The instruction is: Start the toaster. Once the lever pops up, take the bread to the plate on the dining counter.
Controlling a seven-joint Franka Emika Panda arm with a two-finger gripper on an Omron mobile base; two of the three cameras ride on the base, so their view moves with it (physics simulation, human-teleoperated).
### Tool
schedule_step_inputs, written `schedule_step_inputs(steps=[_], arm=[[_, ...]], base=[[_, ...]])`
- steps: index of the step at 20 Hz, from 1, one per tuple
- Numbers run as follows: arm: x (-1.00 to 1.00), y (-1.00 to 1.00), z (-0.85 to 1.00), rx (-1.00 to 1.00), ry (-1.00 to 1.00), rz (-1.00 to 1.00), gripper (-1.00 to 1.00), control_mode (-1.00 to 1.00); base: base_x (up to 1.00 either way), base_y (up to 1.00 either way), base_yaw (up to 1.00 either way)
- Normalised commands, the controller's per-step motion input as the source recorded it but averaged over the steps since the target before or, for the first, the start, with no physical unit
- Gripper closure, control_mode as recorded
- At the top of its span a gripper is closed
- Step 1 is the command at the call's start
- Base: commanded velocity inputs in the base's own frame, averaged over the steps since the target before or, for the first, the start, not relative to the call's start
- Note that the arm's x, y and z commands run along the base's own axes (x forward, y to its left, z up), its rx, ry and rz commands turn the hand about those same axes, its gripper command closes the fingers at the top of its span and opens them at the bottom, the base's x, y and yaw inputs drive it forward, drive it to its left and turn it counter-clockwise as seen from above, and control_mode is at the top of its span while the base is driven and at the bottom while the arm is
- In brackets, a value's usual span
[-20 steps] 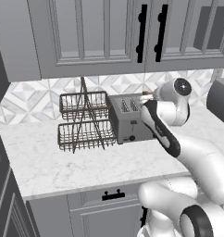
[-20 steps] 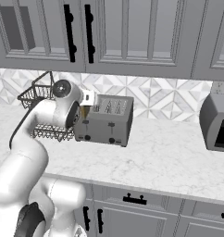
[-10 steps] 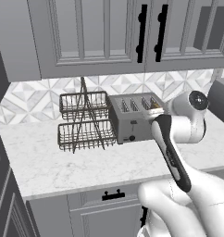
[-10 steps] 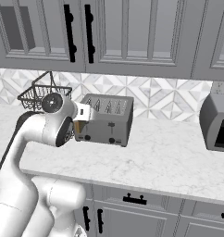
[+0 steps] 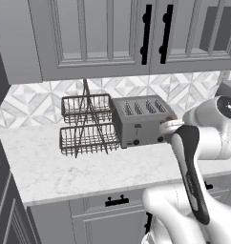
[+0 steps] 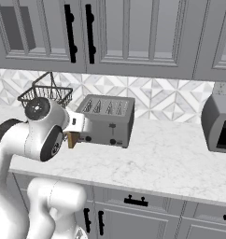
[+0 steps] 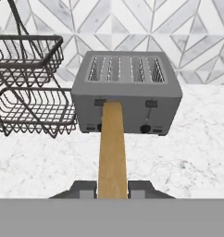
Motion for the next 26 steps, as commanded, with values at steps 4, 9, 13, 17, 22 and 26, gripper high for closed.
schedule_step_inputs(steps=[4,9,13,17,22,26], arm=[[-0.43,0.0,0.05,0.0,-0.05,0.0,1.0,-1.0],[-0.04,0.0,0.0,0.0,0.0,0.0,1.0,-1.0],[-0.03,0.0,0.0,0.0,0.0,0.0,1.0,1.0],[0.0,0.0,0.0,0.0,0.0,0.0,1.0,1.0],[0.0,0.0,0.0,0.0,0.0,0.0,1.0,1.0],[0.0,0.0,0.0,0.0,0.0,0.0,1.0,1.0]], base=[[0.0,0.0,0.0],[0.0,0.0,0.0],[-0.24,0.0,0.0],[-0.94,-0.09,-0.05],[-0.7,-0.09,-0.21],[0.01,-0.03,-0.88]])
